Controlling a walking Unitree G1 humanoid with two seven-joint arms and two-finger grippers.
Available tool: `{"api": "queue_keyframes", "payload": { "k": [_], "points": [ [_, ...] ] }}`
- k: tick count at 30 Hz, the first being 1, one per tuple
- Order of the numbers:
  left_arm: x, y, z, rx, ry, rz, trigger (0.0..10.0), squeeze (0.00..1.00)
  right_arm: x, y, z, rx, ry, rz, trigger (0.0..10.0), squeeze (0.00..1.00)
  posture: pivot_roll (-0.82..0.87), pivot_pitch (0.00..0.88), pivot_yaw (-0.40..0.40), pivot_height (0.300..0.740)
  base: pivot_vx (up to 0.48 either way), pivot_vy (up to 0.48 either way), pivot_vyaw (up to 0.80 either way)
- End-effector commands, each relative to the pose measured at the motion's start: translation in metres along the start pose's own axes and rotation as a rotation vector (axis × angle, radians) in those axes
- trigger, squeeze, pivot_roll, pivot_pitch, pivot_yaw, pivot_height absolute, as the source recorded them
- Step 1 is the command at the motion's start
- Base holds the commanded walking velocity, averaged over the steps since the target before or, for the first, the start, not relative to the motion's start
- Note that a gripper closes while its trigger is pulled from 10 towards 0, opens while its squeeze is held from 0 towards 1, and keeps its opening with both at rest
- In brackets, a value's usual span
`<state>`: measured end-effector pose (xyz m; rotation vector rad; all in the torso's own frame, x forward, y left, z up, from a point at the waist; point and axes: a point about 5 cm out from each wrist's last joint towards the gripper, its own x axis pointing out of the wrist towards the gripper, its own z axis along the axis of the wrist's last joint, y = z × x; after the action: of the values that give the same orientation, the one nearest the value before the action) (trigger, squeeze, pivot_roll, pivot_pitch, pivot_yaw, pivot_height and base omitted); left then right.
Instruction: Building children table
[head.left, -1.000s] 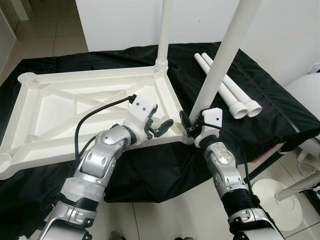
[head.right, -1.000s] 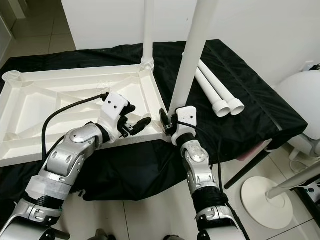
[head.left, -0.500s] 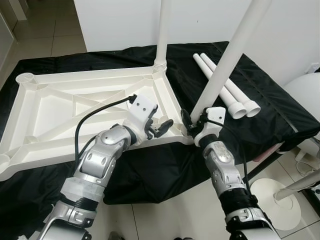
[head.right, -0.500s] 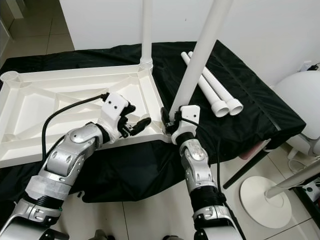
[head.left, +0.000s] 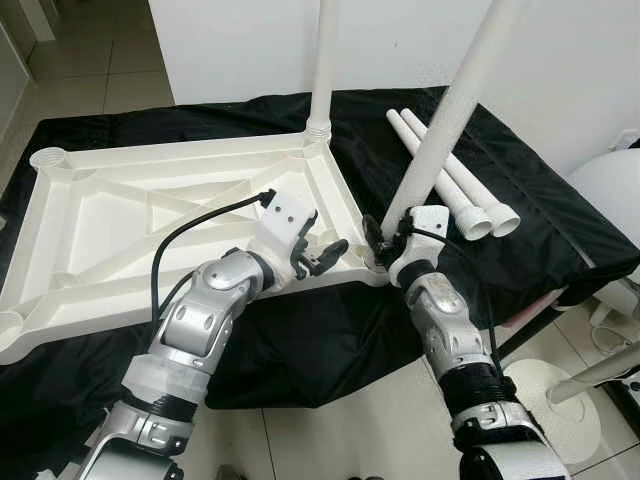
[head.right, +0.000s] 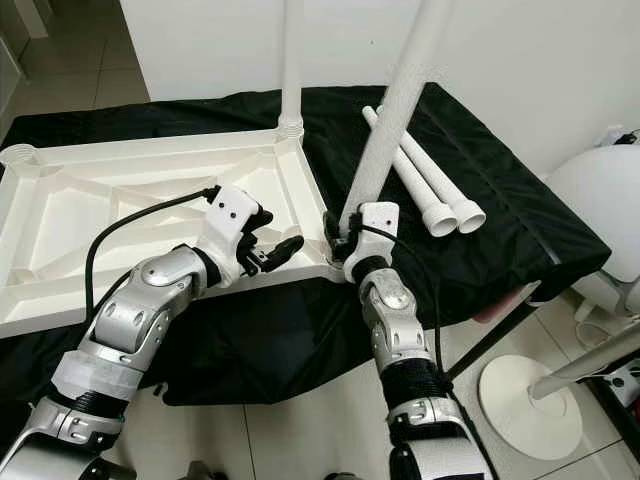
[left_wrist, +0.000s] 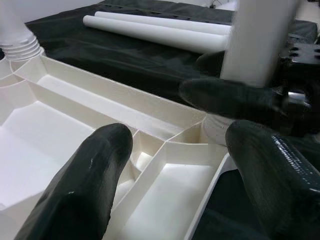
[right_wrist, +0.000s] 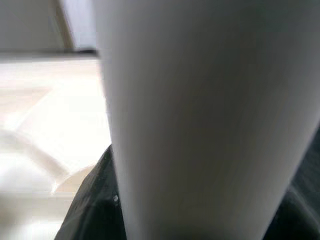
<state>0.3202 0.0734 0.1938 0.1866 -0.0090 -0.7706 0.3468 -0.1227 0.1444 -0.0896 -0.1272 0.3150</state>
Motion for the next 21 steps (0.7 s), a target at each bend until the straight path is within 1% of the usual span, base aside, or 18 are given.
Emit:
{"api": "queue_keyframes", "payload": {
  "k": [1,2,3,6,10,13,14,15,16,17,19,20,21],
  "points": [
    [0.001,-0.002,0.004,0.014,-0.008,-0.03,10.0,0.0,-0.014,0.005,-0.027,-0.134,0.106,0.072,10.0,0.0,0.02,0.063,-0.011,0.74,0.0,0.0,0.0],
    [0.001,-0.001,0.004,0.015,-0.008,-0.029,10.0,0.0,-0.015,0.007,-0.025,-0.197,0.083,0.096,10.0,0.0,0.02,0.063,-0.011,0.74,0.0,0.0,0.0],
    [0.001,-0.001,0.004,0.015,-0.008,-0.028,10.0,0.0,-0.016,0.009,-0.025,-0.233,0.07,0.116,10.0,0.0,0.02,0.063,-0.011,0.74,0.0,0.0,0.0],
    [0.0,-0.001,0.004,0.017,-0.008,-0.027,10.0,0.0,-0.02,0.012,-0.025,-0.254,0.05,0.151,10.0,0.0,0.03,0.057,-0.008,0.74,0.0,0.0,0.0],
    [0.001,0.0,0.005,0.02,-0.011,-0.028,10.0,0.0,-0.024,0.01,-0.03,-0.198,0.07,0.15,10.0,0.0,0.02,0.058,-0.004,0.74,0.0,0.0,0.0],
    [0.001,0.0,0.006,0.021,-0.012,-0.028,10.0,0.0,-0.024,0.008,-0.033,-0.183,0.083,0.137,10.0,0.0,0.02,0.058,-0.004,0.74,0.0,0.0,0.0],
    [0.001,0.0,0.006,0.021,-0.012,-0.029,10.0,0.0,-0.024,0.007,-0.034,-0.161,0.088,0.13,10.0,0.0,0.02,0.059,-0.001,0.74,0.0,0.0,0.0],
    [0.002,0.0,0.006,0.022,-0.012,-0.03,10.0,0.0,-0.023,0.005,-0.034,-0.106,0.094,0.109,10.0,0.0,0.02,0.06,-0.001,0.74,0.0,0.0,0.0],
    [0.002,0.0,0.006,0.024,-0.013,-0.031,10.0,0.0,-0.021,0.002,-0.034,-0.025,0.1,0.08,10.0,0.0,0.02,0.06,-0.001,0.74,0.0,0.0,0.0],
    [0.002,0.0,0.006,0.024,-0.013,-0.031,10.0,0.0,-0.021,0.002,-0.034,-0.025,0.1,0.08,10.0,0.0,0.02,0.06,-0.001,0.74,0.0,0.0,0.0],
    [0.002,0.0,0.007,0.028,-0.013,-0.032,10.0,0.0,-0.02,-0.001,-0.034,0.074,0.104,0.045,10.0,0.0,0.02,0.061,0.0,0.74,0.0,0.0,0.0],
    [0.002,0.0,0.007,0.031,-0.012,-0.031,10.0,0.0,-0.019,-0.002,-0.035,0.107,0.11,0.029,10.0,0.0,0.02,0.061,0.0,0.74,0.0,0.0,0.0],
    [0.002,0.0,0.007,0.031,-0.012,-0.031,10.0,0.0,-0.019,-0.002,-0.035,0.107,0.11,0.029,10.0,0.0,0.02,0.061,0.0,0.74,0.0,0.0,0.0]
  ]
}}
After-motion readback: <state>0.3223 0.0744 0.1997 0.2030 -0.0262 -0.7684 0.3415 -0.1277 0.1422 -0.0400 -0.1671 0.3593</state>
